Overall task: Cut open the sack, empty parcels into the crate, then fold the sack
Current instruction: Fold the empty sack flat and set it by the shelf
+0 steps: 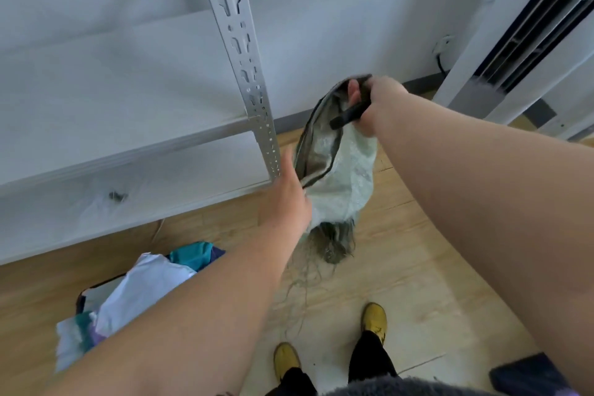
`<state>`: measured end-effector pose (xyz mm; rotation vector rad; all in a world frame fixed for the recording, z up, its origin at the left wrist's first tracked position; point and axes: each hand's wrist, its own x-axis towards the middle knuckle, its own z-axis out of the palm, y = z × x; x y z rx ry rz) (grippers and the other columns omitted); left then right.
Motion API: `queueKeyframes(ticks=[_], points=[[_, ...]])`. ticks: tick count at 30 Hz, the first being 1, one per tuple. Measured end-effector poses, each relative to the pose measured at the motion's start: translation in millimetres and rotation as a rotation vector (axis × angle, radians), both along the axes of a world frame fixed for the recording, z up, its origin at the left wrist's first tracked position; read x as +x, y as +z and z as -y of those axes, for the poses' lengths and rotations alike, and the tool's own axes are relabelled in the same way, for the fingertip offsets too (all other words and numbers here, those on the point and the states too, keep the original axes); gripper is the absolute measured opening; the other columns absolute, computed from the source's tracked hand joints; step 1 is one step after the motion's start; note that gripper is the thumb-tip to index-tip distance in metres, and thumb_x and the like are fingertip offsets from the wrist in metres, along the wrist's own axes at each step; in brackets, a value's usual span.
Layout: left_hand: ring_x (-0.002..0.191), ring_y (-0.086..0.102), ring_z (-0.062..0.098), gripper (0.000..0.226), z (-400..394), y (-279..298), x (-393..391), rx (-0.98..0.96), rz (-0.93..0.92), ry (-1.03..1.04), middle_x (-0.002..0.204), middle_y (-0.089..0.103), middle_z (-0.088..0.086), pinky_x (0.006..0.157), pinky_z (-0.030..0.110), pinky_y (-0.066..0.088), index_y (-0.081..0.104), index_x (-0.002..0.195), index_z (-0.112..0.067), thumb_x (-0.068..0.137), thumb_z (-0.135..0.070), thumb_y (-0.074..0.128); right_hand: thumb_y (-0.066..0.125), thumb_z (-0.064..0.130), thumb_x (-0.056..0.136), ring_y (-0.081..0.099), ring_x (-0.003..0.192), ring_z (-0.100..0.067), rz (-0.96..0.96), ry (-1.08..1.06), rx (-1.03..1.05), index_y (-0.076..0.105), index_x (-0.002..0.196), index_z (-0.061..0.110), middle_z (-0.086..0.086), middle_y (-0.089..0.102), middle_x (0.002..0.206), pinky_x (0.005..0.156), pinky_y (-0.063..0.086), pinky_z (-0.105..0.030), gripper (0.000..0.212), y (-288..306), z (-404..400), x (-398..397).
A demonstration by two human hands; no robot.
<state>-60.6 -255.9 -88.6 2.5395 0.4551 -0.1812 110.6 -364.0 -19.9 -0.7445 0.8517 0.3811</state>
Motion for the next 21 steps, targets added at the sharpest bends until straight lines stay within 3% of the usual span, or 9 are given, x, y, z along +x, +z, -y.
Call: queueKeyframes(ticks=[1, 3, 5, 7, 11, 13, 15, 17, 21], points=[[0.08, 0.061, 0.024, 0.066, -10.3, 3.2, 12.0, -0.014, -0.011, 0.043, 0.103, 0.061, 0.008, 0.066, 0.038, 0.052, 0.019, 0.147, -0.029, 0.093, -0.013, 0.055, 0.06, 0.021, 0.094, 0.049, 0.03, -0.01, 0.038, 0.123, -0.119, 0.059, 0.083, 0.006, -0.004, 0.059, 0.048, 0.03, 0.034, -0.012, 0.019, -0.8, 6.9, 0.0], [0.099, 0.06, 0.03, 0.035, -24.0, 10.6, 38.7, -0.042, -0.042, 0.084, 0.109, 0.064, 0.009, 0.079, 0.035, 0.047, 0.048, 0.132, -0.022, 0.097, -0.019, 0.05, 0.07, 0.018, 0.087, 0.047, 0.041, -0.005, 0.174, 0.363, -0.337, 0.057, 0.088, 0.012, 0.0, 0.056, 0.06, 0.036, 0.038, -0.014, 0.014, -2.8, 25.6, -7.2], [0.106, 0.057, 0.032, 0.024, -22.4, 19.6, 65.4, -0.085, -0.053, 0.093, 0.112, 0.064, 0.011, 0.082, 0.033, 0.044, 0.059, 0.118, -0.017, 0.096, -0.024, 0.051, 0.075, 0.02, 0.083, 0.047, 0.052, -0.006, 0.281, 0.553, -0.479, 0.057, 0.103, 0.014, -0.002, 0.057, 0.075, 0.048, 0.043, -0.017, 0.028, -10.8, 42.1, -15.9], [0.104, 0.058, 0.032, 0.019, -7.9, 31.4, 90.9, -0.066, -0.028, 0.032, 0.106, 0.064, 0.01, 0.081, 0.033, 0.044, 0.061, 0.109, -0.016, 0.096, -0.025, 0.051, 0.079, 0.024, 0.079, 0.049, 0.06, -0.009, 0.278, 0.647, -0.551, 0.056, 0.115, 0.014, -0.003, 0.061, 0.087, 0.059, 0.047, -0.023, 0.043, -22.6, 57.0, -20.3], [0.096, 0.056, 0.025, 0.02, 24.1, 64.1, 135.7, -0.012, 0.309, -0.004, 0.108, 0.06, 0.009, 0.079, 0.03, 0.043, 0.06, 0.111, -0.014, 0.098, -0.023, 0.047, 0.077, 0.026, 0.081, 0.051, 0.055, -0.011, 0.335, 0.541, -0.561, 0.058, 0.12, 0.018, -0.002, 0.063, 0.095, 0.058, 0.047, -0.026, 0.044, -29.2, 85.1, -4.6], [0.096, 0.057, 0.025, 0.014, 36.7, 75.7, 156.4, 0.091, 0.184, -0.15, 0.101, 0.058, 0.008, 0.075, 0.03, 0.041, 0.059, 0.1, -0.018, 0.098, -0.023, 0.046, 0.076, 0.026, 0.082, 0.052, 0.053, -0.011, 0.397, 0.568, -0.618, 0.058, 0.119, 0.019, -0.002, 0.063, 0.093, 0.058, 0.048, -0.027, 0.042, -23.4, 102.1, 8.9], [0.097, 0.058, 0.029, 0.012, 42.6, 88.5, 179.6, 0.195, 0.186, -0.124, 0.097, 0.059, 0.009, 0.072, 0.031, 0.04, 0.056, 0.091, -0.021, 0.096, -0.02, 0.044, 0.075, 0.027, 0.083, 0.053, 0.053, -0.01, 0.449, 0.622, -0.671, 0.058, 0.12, 0.02, 0.0, 0.063, 0.091, 0.058, 0.049, -0.028, 0.042, -18.9, 118.6, 22.6], [0.096, 0.057, 0.03, 0.013, 49.7, 103.4, 201.4, 0.233, 0.265, -0.076, 0.098, 0.058, 0.008, 0.071, 0.031, 0.038, 0.055, 0.093, -0.02, 0.096, -0.016, 0.042, 0.074, 0.03, 0.083, 0.055, 0.053, -0.01, 0.492, 0.647, -0.715, 0.057, 0.121, 0.023, 0.0, 0.066, 0.097, 0.058, 0.049, -0.027, 0.042, -15.9, 133.0, 35.6], [0.091, 0.054, 0.027, 0.019, 64.1, 115.3, 229.1, 0.376, 0.171, -0.201, 0.092, 0.056, 0.004, 0.068, 0.029, 0.037, 0.061, 0.095, -0.022, 0.094, -0.014, 0.043, 0.072, 0.03, 0.084, 0.058, 0.055, -0.011, 0.544, 0.661, -0.802, 0.056, 0.124, 0.025, 0.004, 0.065, 0.102, 0.058, 0.049, -0.026, 0.043, -16.5, 153.4, 55.2]])
